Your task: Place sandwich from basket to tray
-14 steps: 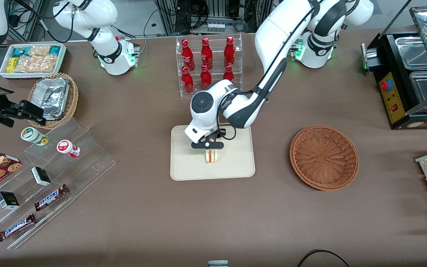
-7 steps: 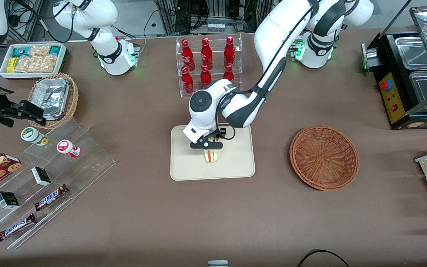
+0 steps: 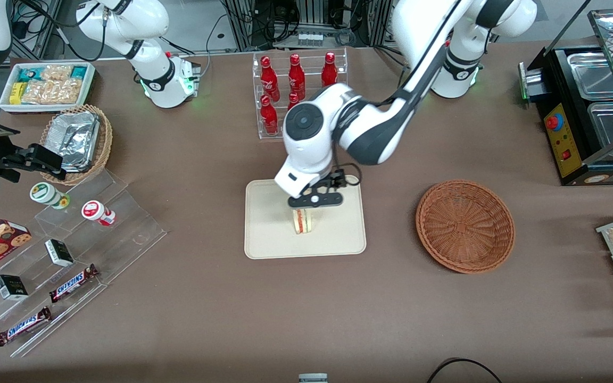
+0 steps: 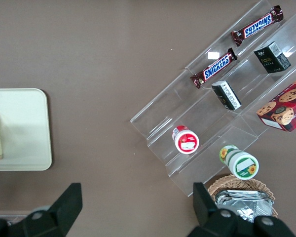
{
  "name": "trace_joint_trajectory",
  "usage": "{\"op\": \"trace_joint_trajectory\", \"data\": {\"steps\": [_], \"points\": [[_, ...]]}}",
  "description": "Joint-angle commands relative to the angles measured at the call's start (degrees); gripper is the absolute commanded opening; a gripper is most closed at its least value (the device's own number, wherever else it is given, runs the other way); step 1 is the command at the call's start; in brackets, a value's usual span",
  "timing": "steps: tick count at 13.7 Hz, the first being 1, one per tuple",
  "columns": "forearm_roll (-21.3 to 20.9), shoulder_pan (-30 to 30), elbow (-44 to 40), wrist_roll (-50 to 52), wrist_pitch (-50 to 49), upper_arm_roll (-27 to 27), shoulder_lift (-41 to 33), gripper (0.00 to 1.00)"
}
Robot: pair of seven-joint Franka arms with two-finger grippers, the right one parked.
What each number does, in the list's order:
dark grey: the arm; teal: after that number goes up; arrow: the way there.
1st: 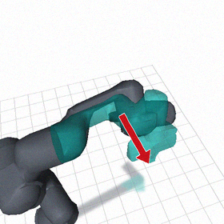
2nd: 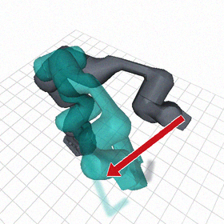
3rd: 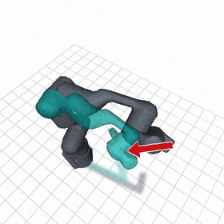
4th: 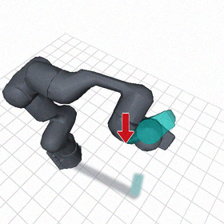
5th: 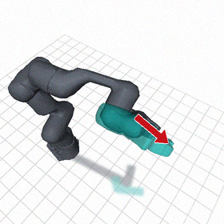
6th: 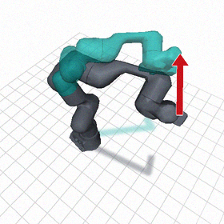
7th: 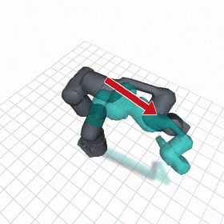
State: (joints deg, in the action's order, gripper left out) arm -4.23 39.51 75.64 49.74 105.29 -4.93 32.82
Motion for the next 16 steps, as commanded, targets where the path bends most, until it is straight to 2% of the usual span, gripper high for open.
{"op": "trace_joint_trajectory", "data": {"steps": [1,8,16], "points": [[0.3,-4.3,4.4,-3.4,-3.5,-0.2,-7.8,1.0],[0.4,-17.3,9.1,-19.3,-13.3,-0.2,-22.1,1.0],[3.0,-33.9,22.9,-43.4,-13.0,0.1,-37.7,1.0]]}}
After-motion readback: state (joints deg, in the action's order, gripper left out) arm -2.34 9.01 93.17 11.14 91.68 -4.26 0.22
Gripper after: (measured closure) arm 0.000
